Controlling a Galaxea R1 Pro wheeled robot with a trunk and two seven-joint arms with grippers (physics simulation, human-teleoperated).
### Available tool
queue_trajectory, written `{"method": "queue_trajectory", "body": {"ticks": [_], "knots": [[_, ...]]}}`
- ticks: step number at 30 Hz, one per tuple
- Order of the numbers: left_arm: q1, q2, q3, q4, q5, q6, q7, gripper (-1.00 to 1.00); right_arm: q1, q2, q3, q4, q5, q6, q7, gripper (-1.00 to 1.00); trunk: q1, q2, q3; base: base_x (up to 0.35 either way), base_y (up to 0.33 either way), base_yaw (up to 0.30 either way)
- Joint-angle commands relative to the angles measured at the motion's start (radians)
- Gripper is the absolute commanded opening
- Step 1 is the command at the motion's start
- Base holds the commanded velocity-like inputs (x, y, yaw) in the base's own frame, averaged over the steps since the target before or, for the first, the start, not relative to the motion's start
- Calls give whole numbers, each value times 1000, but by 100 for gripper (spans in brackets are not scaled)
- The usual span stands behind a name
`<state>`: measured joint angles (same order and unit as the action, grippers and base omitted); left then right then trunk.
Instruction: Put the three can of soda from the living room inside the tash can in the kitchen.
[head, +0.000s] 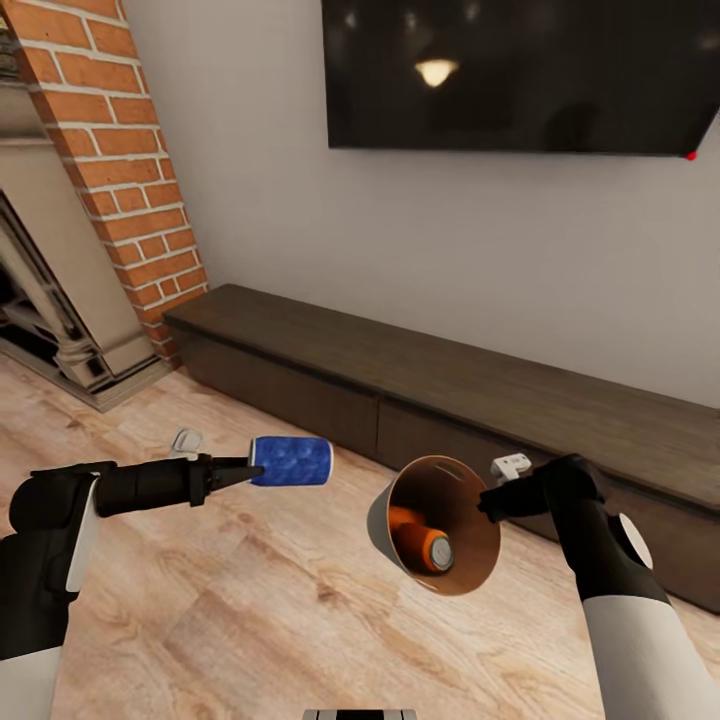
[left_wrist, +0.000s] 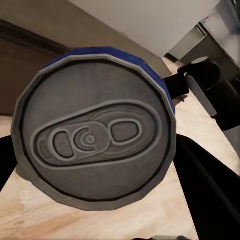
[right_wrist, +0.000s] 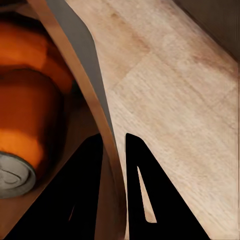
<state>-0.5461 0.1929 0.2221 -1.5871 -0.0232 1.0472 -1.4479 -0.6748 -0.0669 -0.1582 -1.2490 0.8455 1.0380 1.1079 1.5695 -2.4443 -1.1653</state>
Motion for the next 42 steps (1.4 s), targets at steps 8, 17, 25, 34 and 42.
{"method": "queue_trajectory", "body": {"ticks": [8,17,25,34,42], "knots": [[0,-6,-50,-1,0,0,-40,-100,0,3,6,12,-7,9,1,-100,-31,56,25,0,0,0],[-1,-16,-91,-1,0,0,-75,-100,0,26,56,24,-5,9,-9,-100,-65,119,53,0,0,0],[-1,-53,-112,-1,0,0,-95,-100,0,67,66,67,-7,9,-80,-100,-96,175,78,0,0,0],[-1,-91,-155,-1,-3,0,-95,-100,-1,122,98,78,-7,9,-144,-100,-130,238,107,0,0,0],[-1,-105,-205,2,-13,0,-34,-100,-1,163,141,78,-7,9,-156,-100,-150,273,122,0,0,0]]}}
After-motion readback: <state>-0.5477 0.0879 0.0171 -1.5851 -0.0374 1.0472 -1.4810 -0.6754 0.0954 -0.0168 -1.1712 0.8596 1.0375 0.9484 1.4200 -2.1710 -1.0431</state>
